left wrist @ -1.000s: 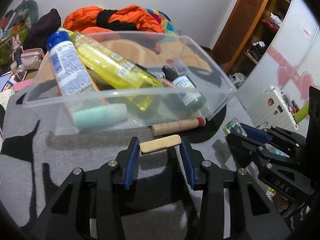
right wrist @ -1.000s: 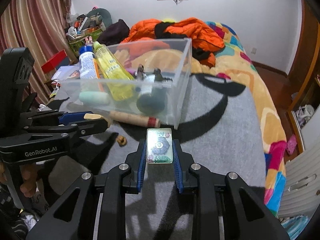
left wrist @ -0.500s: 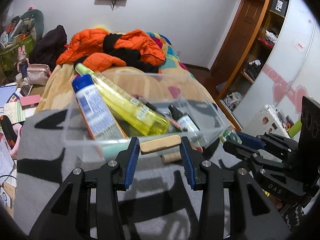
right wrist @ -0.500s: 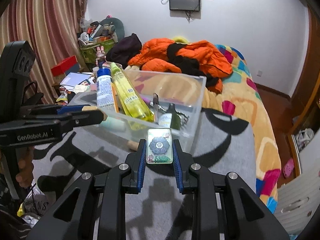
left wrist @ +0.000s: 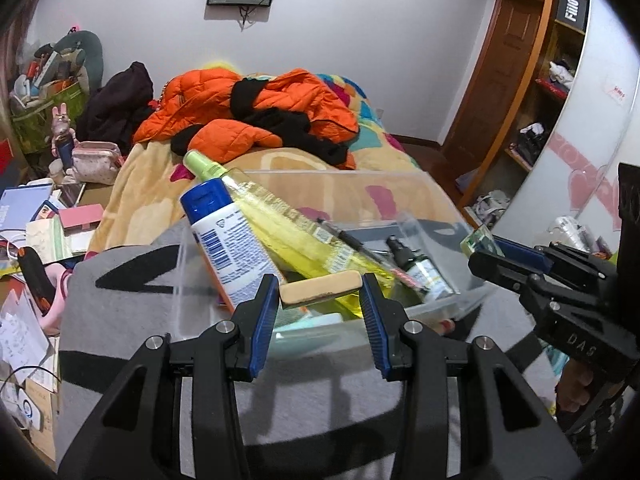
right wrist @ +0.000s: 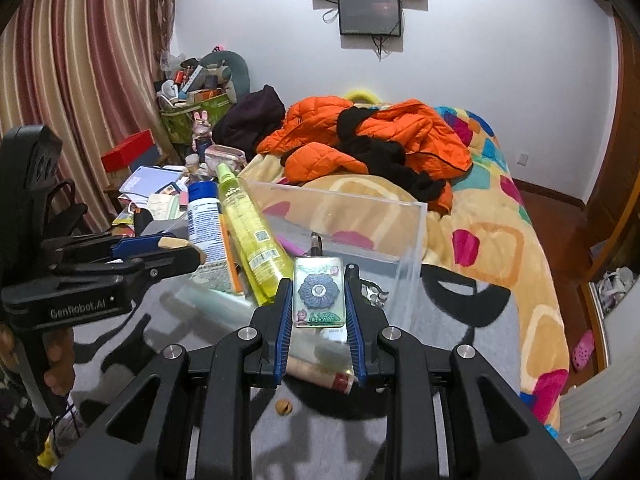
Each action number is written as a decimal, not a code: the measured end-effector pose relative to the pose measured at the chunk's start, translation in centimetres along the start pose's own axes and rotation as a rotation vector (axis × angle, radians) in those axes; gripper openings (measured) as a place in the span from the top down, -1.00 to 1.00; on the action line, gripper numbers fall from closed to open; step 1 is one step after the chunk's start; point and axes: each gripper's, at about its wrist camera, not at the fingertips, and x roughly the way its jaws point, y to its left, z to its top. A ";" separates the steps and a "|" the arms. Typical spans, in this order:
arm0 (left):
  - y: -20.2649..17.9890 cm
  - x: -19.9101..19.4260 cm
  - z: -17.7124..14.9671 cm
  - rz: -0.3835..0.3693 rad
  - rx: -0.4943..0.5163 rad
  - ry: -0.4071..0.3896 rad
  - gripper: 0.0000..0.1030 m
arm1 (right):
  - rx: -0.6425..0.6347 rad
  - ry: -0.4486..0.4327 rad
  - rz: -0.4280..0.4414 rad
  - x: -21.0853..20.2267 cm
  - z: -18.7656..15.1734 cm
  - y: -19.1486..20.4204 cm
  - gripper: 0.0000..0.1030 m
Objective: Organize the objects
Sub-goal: 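Place the wooden block in the bin with the left gripper while the right drops the green box inside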
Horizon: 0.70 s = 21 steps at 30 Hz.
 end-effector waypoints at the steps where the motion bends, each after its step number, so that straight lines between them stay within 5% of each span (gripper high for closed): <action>1: 0.1 0.3 0.0 0.002 -0.001 0.005 0.20 | 0.009 0.012 0.007 0.6 0.2 -0.1 0.56; 21: 0.7 3.8 -0.1 0.001 0.006 0.069 0.20 | 0.033 0.127 0.033 6.1 0.3 0.9 0.56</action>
